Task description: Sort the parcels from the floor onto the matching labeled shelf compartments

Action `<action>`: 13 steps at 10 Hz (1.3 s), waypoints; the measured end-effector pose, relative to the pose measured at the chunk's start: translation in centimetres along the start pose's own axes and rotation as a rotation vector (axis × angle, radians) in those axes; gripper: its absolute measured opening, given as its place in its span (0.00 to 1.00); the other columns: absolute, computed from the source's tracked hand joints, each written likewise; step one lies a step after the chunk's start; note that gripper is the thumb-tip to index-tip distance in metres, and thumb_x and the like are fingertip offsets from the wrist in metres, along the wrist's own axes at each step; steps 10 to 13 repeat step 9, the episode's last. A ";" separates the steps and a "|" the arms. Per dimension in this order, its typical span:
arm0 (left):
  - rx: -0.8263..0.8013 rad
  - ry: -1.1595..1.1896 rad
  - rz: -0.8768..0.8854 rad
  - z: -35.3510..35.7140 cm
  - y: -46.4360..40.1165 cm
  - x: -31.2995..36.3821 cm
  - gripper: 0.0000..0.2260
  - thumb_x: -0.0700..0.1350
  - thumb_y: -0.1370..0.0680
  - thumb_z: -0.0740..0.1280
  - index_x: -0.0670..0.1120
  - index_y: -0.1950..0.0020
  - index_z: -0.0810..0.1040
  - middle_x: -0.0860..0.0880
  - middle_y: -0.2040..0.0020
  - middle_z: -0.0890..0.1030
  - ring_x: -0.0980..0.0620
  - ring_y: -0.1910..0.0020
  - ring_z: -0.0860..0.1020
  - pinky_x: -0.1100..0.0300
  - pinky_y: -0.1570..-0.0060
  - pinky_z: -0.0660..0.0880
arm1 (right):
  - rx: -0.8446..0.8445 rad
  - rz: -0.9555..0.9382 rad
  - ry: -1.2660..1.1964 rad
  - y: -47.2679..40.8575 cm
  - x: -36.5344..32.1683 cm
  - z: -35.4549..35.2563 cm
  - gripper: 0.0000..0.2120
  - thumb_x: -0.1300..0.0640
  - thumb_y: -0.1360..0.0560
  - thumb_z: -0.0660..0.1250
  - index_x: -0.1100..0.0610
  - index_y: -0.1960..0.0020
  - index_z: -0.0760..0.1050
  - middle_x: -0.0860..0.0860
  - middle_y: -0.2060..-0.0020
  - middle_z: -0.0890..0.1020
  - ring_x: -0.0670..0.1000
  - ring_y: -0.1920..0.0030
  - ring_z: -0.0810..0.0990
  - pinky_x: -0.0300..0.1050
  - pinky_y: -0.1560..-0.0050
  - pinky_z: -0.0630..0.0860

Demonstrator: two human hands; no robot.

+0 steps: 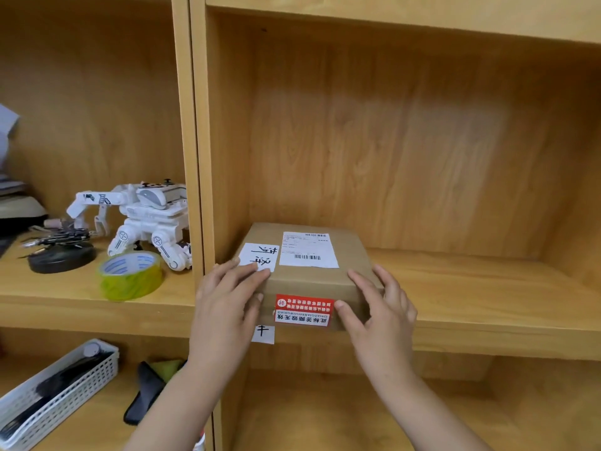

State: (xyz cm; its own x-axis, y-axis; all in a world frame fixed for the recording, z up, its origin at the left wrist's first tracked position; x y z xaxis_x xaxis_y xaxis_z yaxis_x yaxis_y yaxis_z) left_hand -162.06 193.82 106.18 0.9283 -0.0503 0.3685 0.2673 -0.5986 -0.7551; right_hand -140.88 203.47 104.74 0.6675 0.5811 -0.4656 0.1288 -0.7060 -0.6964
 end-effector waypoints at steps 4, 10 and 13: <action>0.005 -0.308 0.056 3.1 -3.5 -0.1 0.16 0.38 0.28 0.68 0.44 0.41 0.78 0.45 0.44 0.81 0.44 0.41 0.77 0.49 0.38 0.70 | -0.045 -0.092 0.132 -3.9 0.0 3.6 0.22 0.50 0.29 0.69 0.45 0.36 0.72 0.51 0.35 0.73 0.55 0.34 0.65 0.53 0.36 0.62; -0.005 -0.287 0.050 2.8 -2.4 -1.2 0.20 0.39 0.29 0.68 0.46 0.37 0.75 0.42 0.37 0.76 0.40 0.37 0.72 0.46 0.38 0.71 | -0.101 0.036 0.188 -3.2 -0.4 3.2 0.33 0.57 0.27 0.67 0.46 0.26 0.56 0.55 0.26 0.60 0.58 0.28 0.57 0.55 0.31 0.59; -0.005 -0.287 0.050 2.8 -2.4 -1.2 0.20 0.39 0.29 0.68 0.46 0.37 0.75 0.42 0.37 0.76 0.40 0.37 0.72 0.46 0.38 0.71 | -0.101 0.036 0.188 -3.2 -0.4 3.2 0.33 0.57 0.27 0.67 0.46 0.26 0.56 0.55 0.26 0.60 0.58 0.28 0.57 0.55 0.31 0.59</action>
Point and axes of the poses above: each hand's wrist, its own y-axis away from the middle knuckle, its own z-axis out of the palm, x = y × z, the point moved 10 cm from there along -y, towards the middle knuckle
